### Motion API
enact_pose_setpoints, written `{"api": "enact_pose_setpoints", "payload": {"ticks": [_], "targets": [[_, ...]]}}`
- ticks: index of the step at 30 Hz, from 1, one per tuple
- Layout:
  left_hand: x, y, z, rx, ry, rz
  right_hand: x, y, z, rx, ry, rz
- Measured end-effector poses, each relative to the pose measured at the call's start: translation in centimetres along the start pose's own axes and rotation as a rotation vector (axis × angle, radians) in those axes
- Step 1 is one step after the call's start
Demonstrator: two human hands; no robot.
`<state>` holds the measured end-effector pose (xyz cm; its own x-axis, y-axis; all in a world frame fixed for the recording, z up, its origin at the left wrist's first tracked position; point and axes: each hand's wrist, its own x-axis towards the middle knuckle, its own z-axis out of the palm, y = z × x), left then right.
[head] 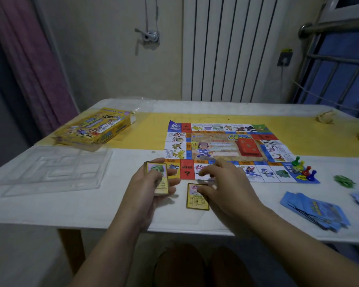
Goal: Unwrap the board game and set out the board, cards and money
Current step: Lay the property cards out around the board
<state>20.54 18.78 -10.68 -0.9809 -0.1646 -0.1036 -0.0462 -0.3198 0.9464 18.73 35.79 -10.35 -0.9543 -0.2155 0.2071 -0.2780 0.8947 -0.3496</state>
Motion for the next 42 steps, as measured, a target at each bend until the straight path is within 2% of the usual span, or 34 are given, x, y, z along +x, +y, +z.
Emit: {"api": "enact_pose_setpoints", "payload": {"ticks": [2, 6, 8, 17, 23, 25, 28, 30, 33, 37, 42], "targets": [[-0.1, 0.0, -0.1, -0.004, -0.001, 0.001, -0.9, -0.4, -0.2, -0.001, 0.014, -0.060], [-0.1, 0.0, -0.1, 0.002, -0.006, 0.016, -2.7, -0.9, -0.2, -0.171, -0.160, -0.264], [-0.1, -0.2, -0.1, 0.010, -0.003, 0.023, -3.0, -0.8, -0.2, -0.220, -0.197, -0.280], [-0.3, -0.2, 0.1, -0.015, -0.012, 0.011, -2.9, 0.0, -0.2, -0.222, -0.160, -0.298], [-1.0, -0.6, 1.1, -0.112, -0.102, -0.038, -2.8, 1.0, -0.1, -0.169, -0.136, -0.350], [-1.2, -0.8, 1.6, -0.079, -0.156, -0.047, -2.8, 1.1, -0.5, -0.055, -0.062, -0.353], [-1.7, -1.2, 2.3, 0.017, -0.248, -0.051, -2.4, 1.4, -1.6, 0.360, 0.103, -0.120], [-2.1, -1.5, 2.7, 0.051, -0.305, -0.066, -2.3, 1.6, -2.1, 0.584, 0.089, 0.012], [-2.5, -1.9, 3.3, 0.125, -0.343, -0.044, -2.7, 1.6, -2.2, 0.854, -0.036, 0.133], [-2.7, -1.8, 4.2, 0.285, -0.349, 0.053, -3.1, 1.7, -2.2, 0.910, -0.009, 0.157], [-2.4, -2.2, 5.7, 0.353, -0.292, 0.124, -3.0, 2.7, -3.1, 0.829, 0.053, 0.137]]}}
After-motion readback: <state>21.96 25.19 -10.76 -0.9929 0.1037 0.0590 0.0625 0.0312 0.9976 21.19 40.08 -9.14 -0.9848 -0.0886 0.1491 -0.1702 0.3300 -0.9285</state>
